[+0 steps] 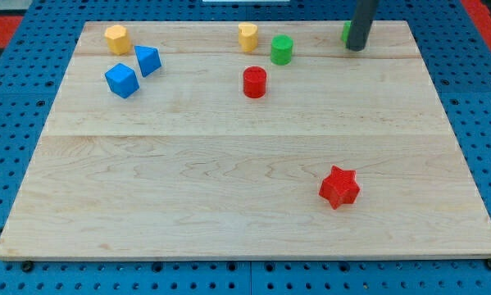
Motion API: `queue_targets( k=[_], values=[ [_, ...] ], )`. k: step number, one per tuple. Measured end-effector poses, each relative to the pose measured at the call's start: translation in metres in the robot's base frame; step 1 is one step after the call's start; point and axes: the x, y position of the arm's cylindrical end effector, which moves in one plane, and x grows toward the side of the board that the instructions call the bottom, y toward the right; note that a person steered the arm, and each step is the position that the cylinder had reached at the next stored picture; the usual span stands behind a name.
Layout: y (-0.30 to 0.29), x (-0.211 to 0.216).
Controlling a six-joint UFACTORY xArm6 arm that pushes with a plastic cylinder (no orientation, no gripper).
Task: Push the green circle into yellow heart
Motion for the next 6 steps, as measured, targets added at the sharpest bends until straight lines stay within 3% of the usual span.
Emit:
queue_targets(
  k=[1, 4, 6],
  values=[
    [-0.006, 0.011],
    [-0.156, 0.025],
    [-0.153, 0.050]
  ],
)
